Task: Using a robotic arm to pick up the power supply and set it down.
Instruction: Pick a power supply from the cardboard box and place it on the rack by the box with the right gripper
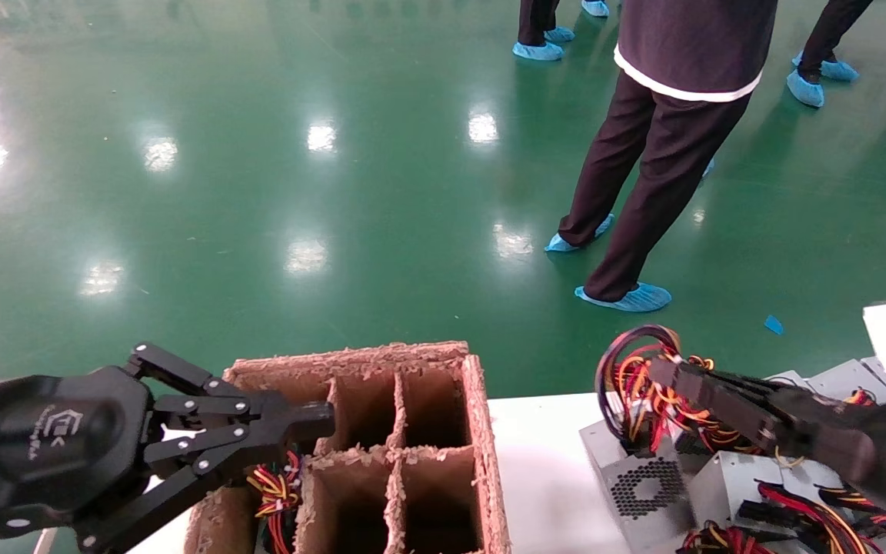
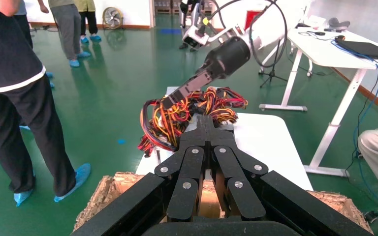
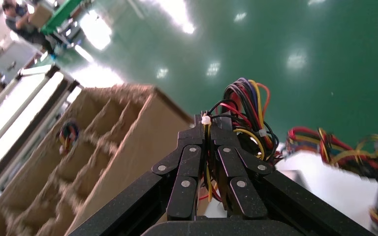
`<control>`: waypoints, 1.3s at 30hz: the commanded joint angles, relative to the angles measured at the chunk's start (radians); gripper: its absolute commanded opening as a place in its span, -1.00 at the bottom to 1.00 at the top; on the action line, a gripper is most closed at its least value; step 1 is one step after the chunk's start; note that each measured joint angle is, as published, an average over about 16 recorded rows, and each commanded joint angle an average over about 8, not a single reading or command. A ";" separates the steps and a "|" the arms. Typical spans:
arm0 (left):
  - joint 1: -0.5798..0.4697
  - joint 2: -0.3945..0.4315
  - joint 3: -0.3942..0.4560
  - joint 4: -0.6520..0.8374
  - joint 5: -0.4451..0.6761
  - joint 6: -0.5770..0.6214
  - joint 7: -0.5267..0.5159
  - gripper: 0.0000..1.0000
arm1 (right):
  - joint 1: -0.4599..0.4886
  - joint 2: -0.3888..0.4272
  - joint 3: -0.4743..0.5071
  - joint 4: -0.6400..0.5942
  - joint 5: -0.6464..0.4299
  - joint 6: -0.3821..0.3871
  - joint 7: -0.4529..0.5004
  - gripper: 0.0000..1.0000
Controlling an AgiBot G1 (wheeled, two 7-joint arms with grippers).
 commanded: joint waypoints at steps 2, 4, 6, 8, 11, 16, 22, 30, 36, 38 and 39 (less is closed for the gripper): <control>0.000 0.000 0.000 0.000 0.000 0.000 0.000 -1.00 | -0.114 0.044 0.054 -0.012 0.091 -0.014 -0.055 -1.00; 0.000 0.000 0.000 0.000 0.000 0.000 0.000 -1.00 | -0.174 0.044 0.087 -0.021 0.145 -0.066 -0.110 -1.00; 0.000 0.000 0.000 0.000 0.000 0.000 0.000 -1.00 | -0.233 0.046 0.116 -0.033 0.195 -0.119 -0.160 -1.00; 0.000 0.000 0.000 0.000 0.000 0.000 0.000 -1.00 | -0.291 0.054 0.139 -0.050 0.240 -0.171 -0.202 -1.00; 0.000 0.000 0.000 0.000 0.000 0.000 0.000 -1.00 | -0.366 0.074 0.159 -0.083 0.290 -0.227 -0.236 -1.00; 0.000 0.000 0.000 0.000 0.000 0.000 0.000 -1.00 | -0.446 0.104 0.177 -0.137 0.336 -0.287 -0.245 -1.00; 0.000 0.000 0.000 0.000 0.000 0.000 0.000 -1.00 | -0.493 0.122 0.185 -0.182 0.359 -0.327 -0.238 -1.00; 0.000 0.000 0.000 0.000 0.000 0.000 0.000 -1.00 | -0.529 0.123 0.182 -0.210 0.368 -0.348 -0.228 -1.00; 0.000 0.000 0.000 0.000 0.000 0.000 0.000 -1.00 | -0.553 0.111 0.173 -0.219 0.373 -0.352 -0.223 -1.00; 0.000 0.000 0.000 0.000 0.000 0.000 0.000 -1.00 | -0.562 0.107 0.170 -0.222 0.377 -0.352 -0.221 -1.00; 0.000 0.000 0.000 0.000 0.000 0.000 0.000 -1.00 | -0.567 0.106 0.169 -0.224 0.379 -0.352 -0.221 -1.00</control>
